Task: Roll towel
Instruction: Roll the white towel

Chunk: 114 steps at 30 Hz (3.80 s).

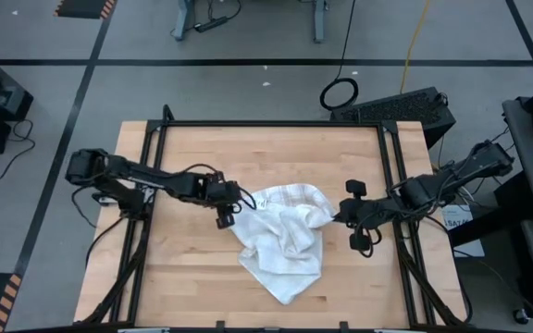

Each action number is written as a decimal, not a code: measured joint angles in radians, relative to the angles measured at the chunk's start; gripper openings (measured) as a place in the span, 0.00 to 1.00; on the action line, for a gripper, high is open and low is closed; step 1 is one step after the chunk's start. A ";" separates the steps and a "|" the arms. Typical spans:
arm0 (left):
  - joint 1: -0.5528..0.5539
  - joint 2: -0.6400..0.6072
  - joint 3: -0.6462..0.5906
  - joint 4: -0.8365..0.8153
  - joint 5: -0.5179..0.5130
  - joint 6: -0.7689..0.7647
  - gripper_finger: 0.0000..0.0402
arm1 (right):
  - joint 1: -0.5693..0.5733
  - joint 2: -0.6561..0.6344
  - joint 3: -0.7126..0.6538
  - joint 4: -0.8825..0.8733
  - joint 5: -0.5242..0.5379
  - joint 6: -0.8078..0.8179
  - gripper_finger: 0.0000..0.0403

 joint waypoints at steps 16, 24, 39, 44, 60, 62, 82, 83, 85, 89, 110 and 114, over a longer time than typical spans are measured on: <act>0.030 0.107 -0.059 0.170 0.012 0.068 0.06 | 0.000 0.018 0.000 0.007 0.030 -0.021 0.00; 0.004 -0.093 -0.032 0.069 -0.169 0.070 0.02 | -0.001 0.018 0.000 0.021 0.246 -0.034 0.00; -0.132 -0.541 0.096 0.639 -0.431 0.691 0.01 | -0.059 0.010 0.030 0.526 0.965 -0.725 0.00; -0.247 -0.616 0.130 0.680 -0.218 0.641 0.01 | 0.065 0.010 0.133 0.539 0.763 -0.665 0.00; -0.458 -0.626 0.155 0.654 -0.425 0.689 0.00 | 0.337 0.010 0.232 0.190 0.283 -0.102 0.00; -0.443 -0.626 0.155 0.606 -0.466 0.677 0.00 | 0.339 0.012 0.205 0.138 0.286 -0.027 0.00; -0.386 -0.419 0.014 0.144 -0.647 0.037 0.02 | 0.254 0.053 -0.026 0.041 0.814 0.085 0.00; -0.372 -0.403 0.006 0.145 -0.677 0.020 0.02 | 0.240 0.053 -0.026 0.041 0.854 0.067 0.00; -0.339 -0.371 -0.012 0.146 -0.700 -0.022 0.02 | 0.212 0.053 -0.026 0.041 0.925 0.053 0.00; -0.289 -0.303 -0.024 0.117 -0.706 -0.137 0.03 | 0.141 0.053 -0.026 0.036 0.964 0.060 0.00; -0.203 -0.237 0.080 0.429 -0.377 0.140 0.53 | -0.073 0.172 -0.027 0.666 0.544 -0.652 0.00; -0.156 -0.246 0.077 0.211 -0.330 0.069 0.68 | -0.106 0.172 -0.027 0.723 0.514 -0.692 0.00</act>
